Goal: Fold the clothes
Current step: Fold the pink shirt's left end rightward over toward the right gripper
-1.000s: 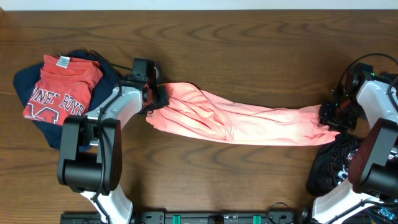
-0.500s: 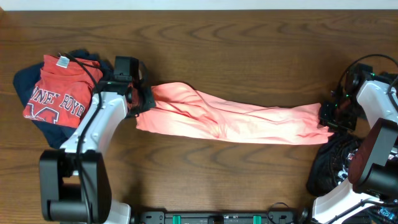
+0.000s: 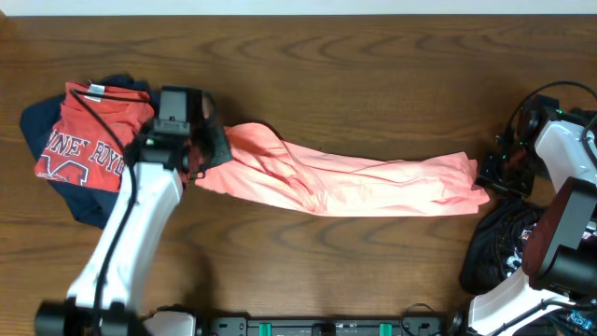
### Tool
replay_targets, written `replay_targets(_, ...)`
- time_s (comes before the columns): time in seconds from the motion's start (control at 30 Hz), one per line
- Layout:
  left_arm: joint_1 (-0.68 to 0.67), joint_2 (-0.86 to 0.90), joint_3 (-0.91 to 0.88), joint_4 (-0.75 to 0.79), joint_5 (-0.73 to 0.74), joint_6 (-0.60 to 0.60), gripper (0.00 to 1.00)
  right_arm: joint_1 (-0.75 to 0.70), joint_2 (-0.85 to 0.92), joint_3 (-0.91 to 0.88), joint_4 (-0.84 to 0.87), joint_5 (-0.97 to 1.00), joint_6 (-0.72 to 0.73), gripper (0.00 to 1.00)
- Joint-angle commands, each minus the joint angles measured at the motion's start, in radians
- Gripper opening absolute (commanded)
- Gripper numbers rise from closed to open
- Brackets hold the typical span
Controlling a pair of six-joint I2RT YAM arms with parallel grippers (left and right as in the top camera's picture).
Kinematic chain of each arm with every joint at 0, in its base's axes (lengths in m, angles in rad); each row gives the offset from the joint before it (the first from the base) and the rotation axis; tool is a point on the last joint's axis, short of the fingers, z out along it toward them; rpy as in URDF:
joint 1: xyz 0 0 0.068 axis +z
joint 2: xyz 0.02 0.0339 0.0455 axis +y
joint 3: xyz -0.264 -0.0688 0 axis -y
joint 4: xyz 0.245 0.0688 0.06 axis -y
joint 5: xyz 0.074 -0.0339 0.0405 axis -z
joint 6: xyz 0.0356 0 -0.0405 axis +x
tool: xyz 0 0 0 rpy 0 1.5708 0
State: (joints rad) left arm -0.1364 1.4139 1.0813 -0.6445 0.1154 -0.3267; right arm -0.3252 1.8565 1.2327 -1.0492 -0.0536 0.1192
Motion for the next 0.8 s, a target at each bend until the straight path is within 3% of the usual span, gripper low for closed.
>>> replay_targets(0.0,-0.106,-0.063,0.014,0.046,0.05,-0.024,0.06,-0.008,-0.011,-0.003,0.003,-0.008,0.015,0.43)
replay_targets(0.37,-0.538,0.044,0.014,0.249,0.049,-0.176,0.06,-0.008,-0.011,-0.003,0.002,-0.026,0.014,0.43)
replay_targets(0.77,-0.741,0.242,0.014,0.572,0.05,-0.282,0.06,-0.008,-0.011,-0.003,0.001,-0.026,0.014,0.43)
